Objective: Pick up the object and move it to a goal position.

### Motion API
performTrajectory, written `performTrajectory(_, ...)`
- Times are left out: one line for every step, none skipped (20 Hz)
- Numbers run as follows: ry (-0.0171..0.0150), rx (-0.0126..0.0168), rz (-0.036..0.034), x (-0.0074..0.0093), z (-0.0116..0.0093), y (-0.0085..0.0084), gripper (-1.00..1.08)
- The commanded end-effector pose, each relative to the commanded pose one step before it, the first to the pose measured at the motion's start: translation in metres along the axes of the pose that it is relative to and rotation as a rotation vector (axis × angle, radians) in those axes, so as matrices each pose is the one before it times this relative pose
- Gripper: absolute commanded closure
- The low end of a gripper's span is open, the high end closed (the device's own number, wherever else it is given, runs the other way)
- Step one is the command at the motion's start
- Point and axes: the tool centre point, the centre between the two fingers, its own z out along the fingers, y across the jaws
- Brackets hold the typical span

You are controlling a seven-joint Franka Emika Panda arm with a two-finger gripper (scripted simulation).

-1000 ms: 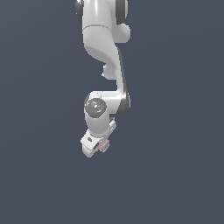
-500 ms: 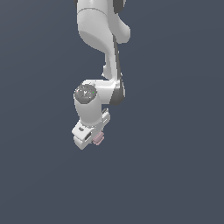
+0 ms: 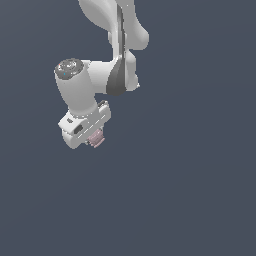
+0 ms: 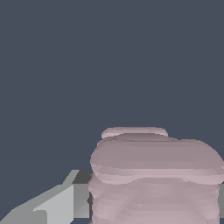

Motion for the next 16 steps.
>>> performTrajectory(0.00077, 0.00013, -0.00039, -0.02049, -0.02238, -0.00048, 1.08)
performTrajectory(0.00000, 0.00000, 0.00000, -0.00767, -0.00850, 0.00007, 1.08)
performTrajectory(0.00000, 0.00000, 0.00000, -0.00734, -0.00816, 0.00008, 1.08)
performTrajectory(0.00066, 0.00017, -0.00011, -0.00709, -0.00788, 0.00012, 1.08)
performTrajectory(0.00000, 0.00000, 0.00000, -0.00671, -0.00751, 0.00016, 1.08)
performTrajectory(0.00000, 0.00000, 0.00000, -0.00640, -0.00719, 0.00022, 1.08)
performTrajectory(0.00067, 0.00014, -0.00012, -0.00616, -0.00689, 0.00028, 1.08)
performTrajectory(0.00000, 0.00000, 0.00000, -0.00571, -0.00644, 0.00030, 1.08)
performTrajectory(0.00000, 0.00000, 0.00000, -0.00528, -0.00596, 0.00029, 1.08)
performTrajectory(0.00000, 0.00000, 0.00000, -0.00481, -0.00544, 0.00028, 1.08)
performTrajectory(0.00000, 0.00000, 0.00000, -0.00432, -0.00489, 0.00027, 1.08)
performTrajectory(0.00000, 0.00000, 0.00000, -0.00380, -0.00431, 0.00028, 1.08)
performTrajectory(0.00000, 0.00000, 0.00000, -0.00328, -0.00371, 0.00029, 1.08)
performTrajectory(0.00000, 0.00000, 0.00000, -0.00274, -0.00310, 0.00032, 1.08)
performTrajectory(0.00000, 0.00000, 0.00000, -0.00219, -0.00247, 0.00036, 1.08)
performTrajectory(0.00000, 0.00000, 0.00000, -0.00163, -0.00182, 0.00040, 1.08)
